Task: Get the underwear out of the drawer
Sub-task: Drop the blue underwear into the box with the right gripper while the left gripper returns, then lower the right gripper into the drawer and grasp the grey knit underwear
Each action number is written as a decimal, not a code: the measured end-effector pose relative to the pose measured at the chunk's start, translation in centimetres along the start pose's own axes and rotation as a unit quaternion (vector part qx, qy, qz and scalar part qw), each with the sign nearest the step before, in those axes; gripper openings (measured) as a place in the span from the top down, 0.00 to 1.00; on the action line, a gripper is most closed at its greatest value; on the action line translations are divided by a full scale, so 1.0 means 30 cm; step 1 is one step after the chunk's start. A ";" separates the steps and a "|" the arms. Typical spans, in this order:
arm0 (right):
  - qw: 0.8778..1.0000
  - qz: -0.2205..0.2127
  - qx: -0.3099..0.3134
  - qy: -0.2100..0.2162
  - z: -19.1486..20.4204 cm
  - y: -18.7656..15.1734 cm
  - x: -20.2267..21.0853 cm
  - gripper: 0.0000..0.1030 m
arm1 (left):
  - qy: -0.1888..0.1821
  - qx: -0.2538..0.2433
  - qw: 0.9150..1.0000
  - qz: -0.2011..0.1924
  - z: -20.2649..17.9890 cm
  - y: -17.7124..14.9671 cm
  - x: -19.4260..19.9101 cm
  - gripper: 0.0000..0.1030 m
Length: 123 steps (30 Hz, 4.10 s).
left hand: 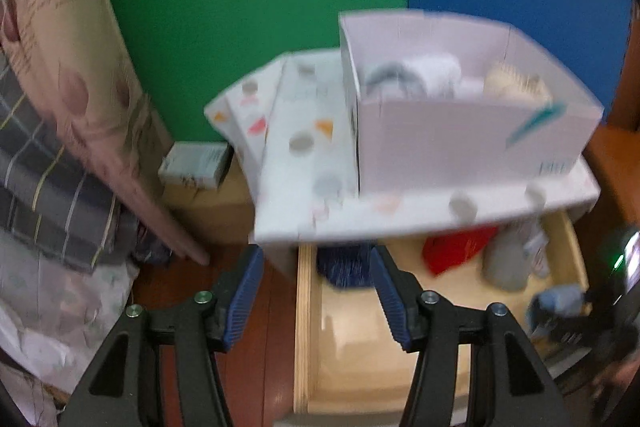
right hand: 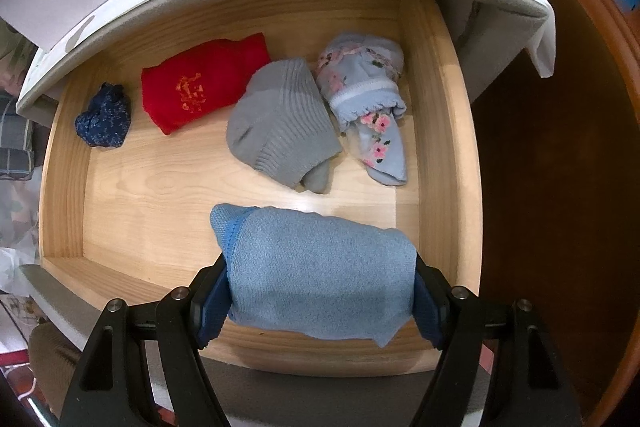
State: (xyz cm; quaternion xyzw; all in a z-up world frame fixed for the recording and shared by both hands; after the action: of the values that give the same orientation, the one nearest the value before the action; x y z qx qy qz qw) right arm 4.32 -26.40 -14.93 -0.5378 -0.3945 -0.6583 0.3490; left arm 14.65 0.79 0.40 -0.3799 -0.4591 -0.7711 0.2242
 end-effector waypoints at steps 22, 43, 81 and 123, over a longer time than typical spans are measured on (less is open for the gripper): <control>0.999 -0.040 0.012 0.025 0.006 0.026 0.075 0.29 | -0.005 0.119 0.992 0.041 -0.077 -0.262 -0.185 0.45; 0.979 -0.183 0.066 0.056 0.204 0.404 0.740 0.29 | 0.001 0.116 0.993 0.033 -0.060 -0.268 -0.176 0.45; 0.984 -0.140 0.104 0.034 0.480 0.682 0.497 0.20 | -0.015 0.148 0.988 0.033 -0.022 -0.284 -0.195 0.45; 0.997 -0.026 0.074 -0.014 0.187 0.249 -0.110 0.25 | -0.020 0.165 0.985 0.037 0.001 -0.295 -0.193 0.45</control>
State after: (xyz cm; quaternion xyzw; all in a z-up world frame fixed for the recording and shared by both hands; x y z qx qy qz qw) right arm 13.93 -24.57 -16.48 -0.5094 -0.4609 -0.6283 0.3651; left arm 12.05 5.04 -8.94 -0.3699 -0.5700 -0.6682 0.3029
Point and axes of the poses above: each gripper's, at about its wrist camera, not at the fingertips, and x roughly against the way its jaws point, z to its left, y to its top, the point moved 7 cm from there along -x, roughly the way its jaws point, and after that the axes turned 14 degrees about -x, right-handed, at the moved point
